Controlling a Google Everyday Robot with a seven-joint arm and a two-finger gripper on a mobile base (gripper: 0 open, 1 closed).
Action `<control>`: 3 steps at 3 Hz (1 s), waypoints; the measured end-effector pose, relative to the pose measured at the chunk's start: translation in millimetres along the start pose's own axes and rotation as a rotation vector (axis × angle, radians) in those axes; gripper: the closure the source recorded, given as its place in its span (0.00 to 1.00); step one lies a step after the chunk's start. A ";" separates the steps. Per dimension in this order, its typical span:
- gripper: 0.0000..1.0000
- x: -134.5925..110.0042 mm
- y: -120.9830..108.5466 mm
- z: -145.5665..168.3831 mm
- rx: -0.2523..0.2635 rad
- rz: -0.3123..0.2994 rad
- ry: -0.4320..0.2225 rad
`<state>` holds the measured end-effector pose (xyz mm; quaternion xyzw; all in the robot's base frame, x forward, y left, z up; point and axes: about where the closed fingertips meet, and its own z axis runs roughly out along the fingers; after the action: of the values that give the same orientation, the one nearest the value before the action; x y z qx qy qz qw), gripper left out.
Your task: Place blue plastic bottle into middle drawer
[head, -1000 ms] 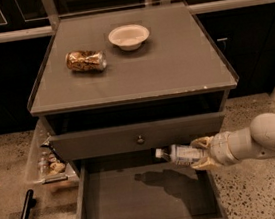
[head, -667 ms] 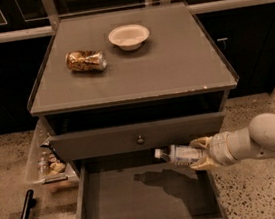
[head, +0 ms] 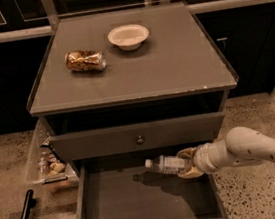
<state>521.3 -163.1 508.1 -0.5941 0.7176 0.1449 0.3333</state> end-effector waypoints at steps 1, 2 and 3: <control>1.00 18.9 -1.0 36.1 -0.007 -0.009 0.008; 1.00 36.4 -4.3 56.8 0.007 -0.002 0.006; 1.00 36.5 3.9 71.4 0.006 0.019 -0.025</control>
Offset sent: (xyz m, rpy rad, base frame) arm 0.0301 -0.0007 -0.0939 -0.0067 -0.0193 -0.0279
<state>536.8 -146.6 431.1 -0.5843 0.7195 0.1535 0.3426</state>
